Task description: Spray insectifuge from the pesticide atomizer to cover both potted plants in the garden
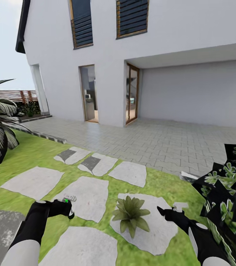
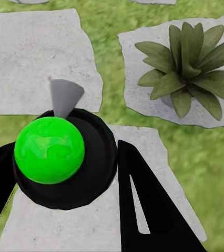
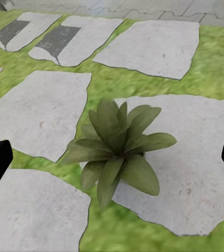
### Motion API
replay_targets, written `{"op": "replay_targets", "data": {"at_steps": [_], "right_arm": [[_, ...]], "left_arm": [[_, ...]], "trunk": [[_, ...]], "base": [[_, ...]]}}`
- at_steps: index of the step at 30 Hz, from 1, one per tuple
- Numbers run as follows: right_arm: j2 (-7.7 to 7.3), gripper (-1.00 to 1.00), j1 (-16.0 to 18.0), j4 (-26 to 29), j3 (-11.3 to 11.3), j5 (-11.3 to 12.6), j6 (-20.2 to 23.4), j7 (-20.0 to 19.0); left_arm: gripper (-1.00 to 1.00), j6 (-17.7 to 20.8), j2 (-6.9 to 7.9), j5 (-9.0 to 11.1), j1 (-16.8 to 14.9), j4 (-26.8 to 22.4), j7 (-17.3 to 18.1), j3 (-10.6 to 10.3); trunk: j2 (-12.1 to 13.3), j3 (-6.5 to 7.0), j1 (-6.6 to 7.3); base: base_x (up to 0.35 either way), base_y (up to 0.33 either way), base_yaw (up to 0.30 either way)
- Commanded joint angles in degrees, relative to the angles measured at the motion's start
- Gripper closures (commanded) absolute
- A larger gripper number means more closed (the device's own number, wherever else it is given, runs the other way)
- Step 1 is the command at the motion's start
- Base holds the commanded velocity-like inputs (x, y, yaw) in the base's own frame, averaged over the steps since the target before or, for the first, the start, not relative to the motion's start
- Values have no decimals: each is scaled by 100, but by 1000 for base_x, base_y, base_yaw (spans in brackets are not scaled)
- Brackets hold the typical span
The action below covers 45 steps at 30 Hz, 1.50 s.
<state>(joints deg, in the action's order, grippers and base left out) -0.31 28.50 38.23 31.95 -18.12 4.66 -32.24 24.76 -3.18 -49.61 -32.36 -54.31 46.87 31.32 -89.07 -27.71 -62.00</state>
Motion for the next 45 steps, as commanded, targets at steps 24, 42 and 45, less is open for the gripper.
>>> {"op": "replay_targets", "data": {"at_steps": [24,42,45], "right_arm": [[1,-100,6,9,39,-34,35,-55],[-1,-100,6,1,39,-34,27,-60],[2,-100,6,2,39,-34,27,-61]], "left_arm": [[100,522,-7,-48,-7,17,42,20],[100,916,11,-425,-7,17,272,-706],[100,917,11,-425,-7,17,453,-830]], "trunk": [[-4,-86,-3],[-4,-252,-3],[-4,-280,-3]], "base": [[96,0,-2],[29,0,0],[229,0,0]]}}
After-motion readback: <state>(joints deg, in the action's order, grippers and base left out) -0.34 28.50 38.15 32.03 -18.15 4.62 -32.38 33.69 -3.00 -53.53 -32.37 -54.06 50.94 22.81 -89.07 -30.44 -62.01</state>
